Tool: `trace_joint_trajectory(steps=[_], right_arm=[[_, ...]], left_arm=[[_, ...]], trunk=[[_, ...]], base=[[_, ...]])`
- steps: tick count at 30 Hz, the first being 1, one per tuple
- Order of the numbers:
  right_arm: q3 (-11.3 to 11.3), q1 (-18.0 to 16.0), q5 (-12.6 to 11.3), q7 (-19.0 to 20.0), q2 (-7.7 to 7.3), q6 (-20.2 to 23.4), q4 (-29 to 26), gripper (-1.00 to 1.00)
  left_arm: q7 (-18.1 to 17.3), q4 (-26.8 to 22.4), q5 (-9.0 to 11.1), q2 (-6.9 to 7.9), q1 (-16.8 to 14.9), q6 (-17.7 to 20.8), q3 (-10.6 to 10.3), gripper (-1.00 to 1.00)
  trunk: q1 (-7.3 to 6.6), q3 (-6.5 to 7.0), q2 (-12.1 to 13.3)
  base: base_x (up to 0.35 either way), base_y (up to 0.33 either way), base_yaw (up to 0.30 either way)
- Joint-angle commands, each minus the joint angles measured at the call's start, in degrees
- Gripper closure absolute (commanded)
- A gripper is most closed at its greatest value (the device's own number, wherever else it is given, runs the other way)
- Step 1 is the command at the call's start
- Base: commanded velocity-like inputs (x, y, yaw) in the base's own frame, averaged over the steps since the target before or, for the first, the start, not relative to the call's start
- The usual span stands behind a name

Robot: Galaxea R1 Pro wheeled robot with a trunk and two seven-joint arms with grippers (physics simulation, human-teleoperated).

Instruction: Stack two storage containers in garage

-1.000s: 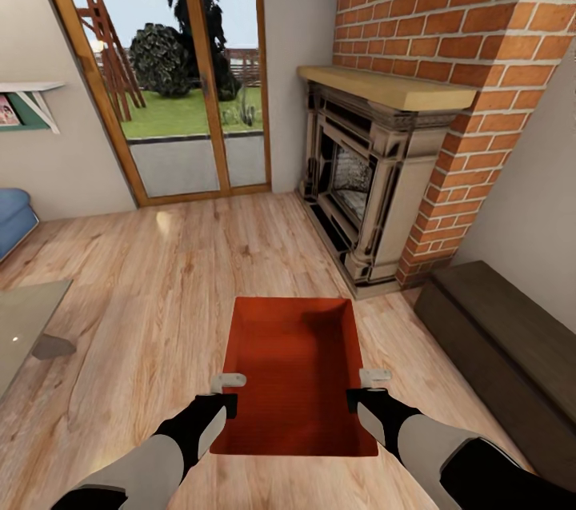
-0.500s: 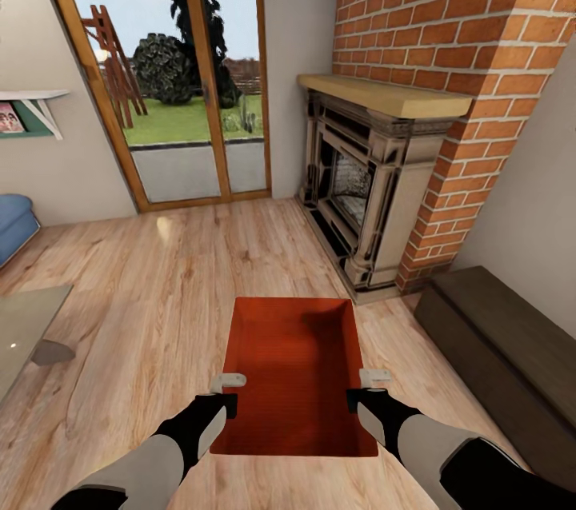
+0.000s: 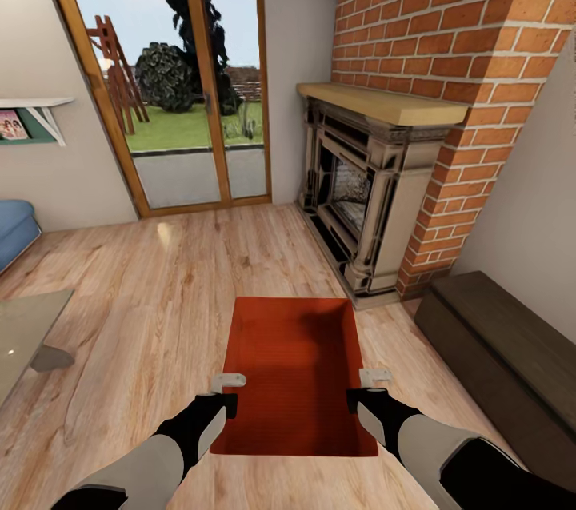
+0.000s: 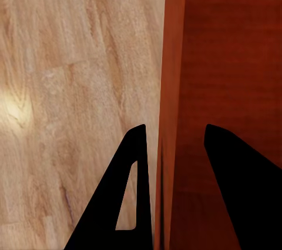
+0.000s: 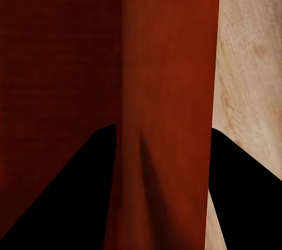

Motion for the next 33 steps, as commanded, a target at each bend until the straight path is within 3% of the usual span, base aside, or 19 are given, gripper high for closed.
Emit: trace_joint_trajectory(steps=[1,33], right_arm=[[4.3,0.0,0.7,-2.6,0.51,-3.1,-0.1,1.00],[4.3,0.0,0.7,-2.6,0.50,-3.1,-0.1,1.00]], left_arm=[[0.3,0.1,-0.4,-0.22,0.0,0.5,0.5,1.00],[0.3,0.1,-0.4,-0.22,0.0,0.5,0.5,1.00]], trunk=[[0.03,-0.02,-0.1],[0.03,2.86,-0.1]], base=[[0.000,0.000,0.000],[0.000,0.000,0.000]])
